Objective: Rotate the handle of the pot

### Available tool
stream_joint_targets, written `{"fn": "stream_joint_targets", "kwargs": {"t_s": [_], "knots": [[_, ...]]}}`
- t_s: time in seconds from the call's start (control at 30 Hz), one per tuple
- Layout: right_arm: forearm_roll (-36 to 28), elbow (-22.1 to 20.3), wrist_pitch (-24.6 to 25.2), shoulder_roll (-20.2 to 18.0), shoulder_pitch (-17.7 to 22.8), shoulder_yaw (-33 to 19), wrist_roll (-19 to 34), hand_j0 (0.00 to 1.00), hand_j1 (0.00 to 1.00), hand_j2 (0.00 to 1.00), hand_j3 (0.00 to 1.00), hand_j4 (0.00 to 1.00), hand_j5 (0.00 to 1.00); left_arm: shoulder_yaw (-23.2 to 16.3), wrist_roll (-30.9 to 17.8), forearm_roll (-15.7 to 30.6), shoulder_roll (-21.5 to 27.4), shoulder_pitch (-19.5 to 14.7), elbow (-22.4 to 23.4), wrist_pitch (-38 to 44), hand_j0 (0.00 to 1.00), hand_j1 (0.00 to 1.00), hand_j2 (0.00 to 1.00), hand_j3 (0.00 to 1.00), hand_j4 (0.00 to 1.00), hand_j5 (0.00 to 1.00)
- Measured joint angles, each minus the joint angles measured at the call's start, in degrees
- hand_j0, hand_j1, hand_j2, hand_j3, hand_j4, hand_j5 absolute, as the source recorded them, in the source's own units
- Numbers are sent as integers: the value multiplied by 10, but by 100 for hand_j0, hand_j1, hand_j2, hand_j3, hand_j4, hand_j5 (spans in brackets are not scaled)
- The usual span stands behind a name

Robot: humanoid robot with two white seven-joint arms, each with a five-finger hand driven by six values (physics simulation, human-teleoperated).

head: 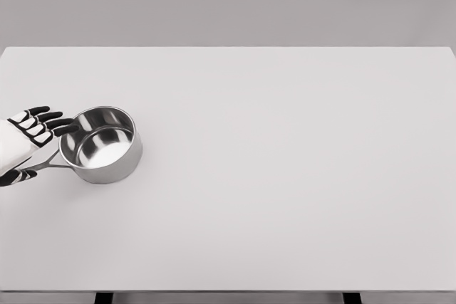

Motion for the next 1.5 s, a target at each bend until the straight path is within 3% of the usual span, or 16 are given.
{"fn": "stream_joint_targets", "kwargs": {"t_s": [0.77,1.17,1.5], "knots": [[0,0,0,0,0,0,0,100,100,100,100,100,100,-5,2,-3,-13,11,7,0,100,100,100,100,100,100],[0,0,0,0,0,0,0,100,100,100,100,100,100,-5,2,-8,-17,-4,44,0,100,100,100,100,100,100],[0,0,0,0,0,0,0,100,100,100,100,100,100,-10,2,-8,-17,-37,70,0,100,100,100,100,100,100]]}}
